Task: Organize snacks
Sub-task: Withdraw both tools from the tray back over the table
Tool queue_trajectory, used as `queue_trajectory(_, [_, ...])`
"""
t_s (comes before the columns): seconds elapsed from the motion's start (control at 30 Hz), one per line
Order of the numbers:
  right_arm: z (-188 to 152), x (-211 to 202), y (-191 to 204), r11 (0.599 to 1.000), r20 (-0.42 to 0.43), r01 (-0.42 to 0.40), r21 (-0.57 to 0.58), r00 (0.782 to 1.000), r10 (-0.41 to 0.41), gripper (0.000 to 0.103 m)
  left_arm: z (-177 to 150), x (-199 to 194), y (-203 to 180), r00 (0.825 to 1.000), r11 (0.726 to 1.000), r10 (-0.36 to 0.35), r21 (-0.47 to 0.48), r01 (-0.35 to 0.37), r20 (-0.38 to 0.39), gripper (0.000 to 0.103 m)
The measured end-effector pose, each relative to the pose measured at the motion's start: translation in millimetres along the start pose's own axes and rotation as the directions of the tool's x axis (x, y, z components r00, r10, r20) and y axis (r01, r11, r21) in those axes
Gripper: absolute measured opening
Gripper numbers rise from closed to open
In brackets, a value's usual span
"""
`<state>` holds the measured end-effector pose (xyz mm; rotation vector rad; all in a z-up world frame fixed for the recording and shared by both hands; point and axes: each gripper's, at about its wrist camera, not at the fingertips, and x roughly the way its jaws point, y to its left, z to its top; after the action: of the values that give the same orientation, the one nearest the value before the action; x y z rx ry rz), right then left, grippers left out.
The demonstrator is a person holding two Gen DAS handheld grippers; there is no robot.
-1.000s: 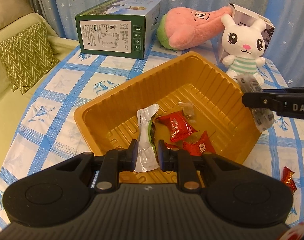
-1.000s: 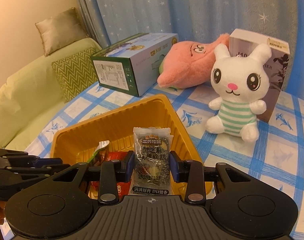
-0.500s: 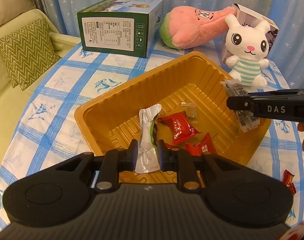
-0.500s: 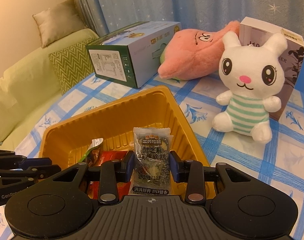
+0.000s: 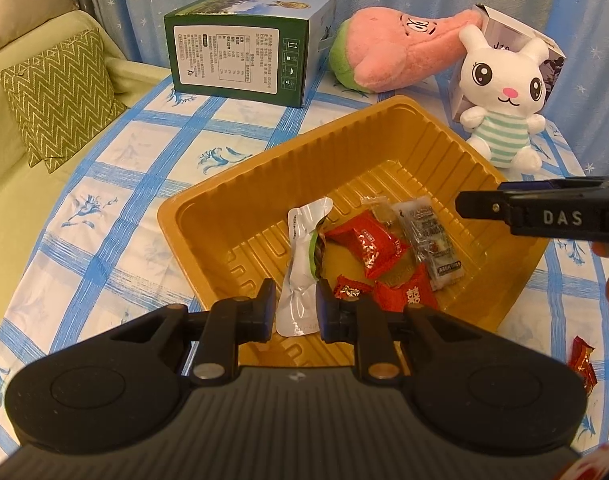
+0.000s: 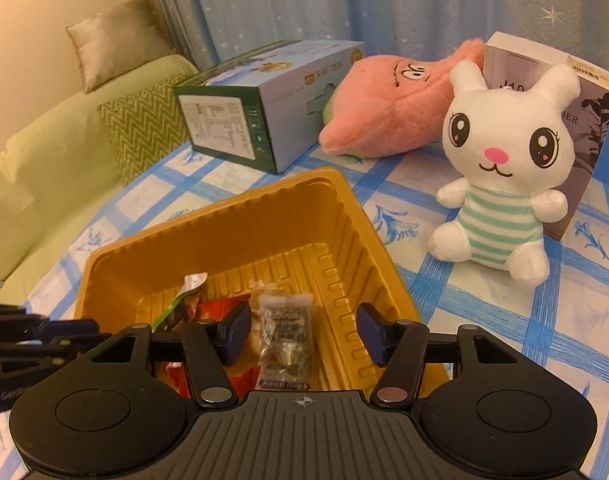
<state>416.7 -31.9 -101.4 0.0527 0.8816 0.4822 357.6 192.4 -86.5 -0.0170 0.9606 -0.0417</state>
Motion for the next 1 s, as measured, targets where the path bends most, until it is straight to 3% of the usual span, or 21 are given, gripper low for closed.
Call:
queue_trajectory(0.53, [-19.1, -46.2, 8.1, 0.998, 0.035, -0.05, 0.023, 0.998, 0.049, 0.063, -14.1, -37.6, -4.8, 0.999, 1.0, -0.014, -0.022, 0.015, 0.047, 0.02])
queue_trajectory(1.0, [-63.3, -113.9, 19.6, 0.995, 0.085, -0.092, 0.042, 0.993, 0.088, 0.071, -58.1, -100.5, -13.8, 0.996, 0.998, -0.015, -0.063, 0.021, 0.092, 0.026])
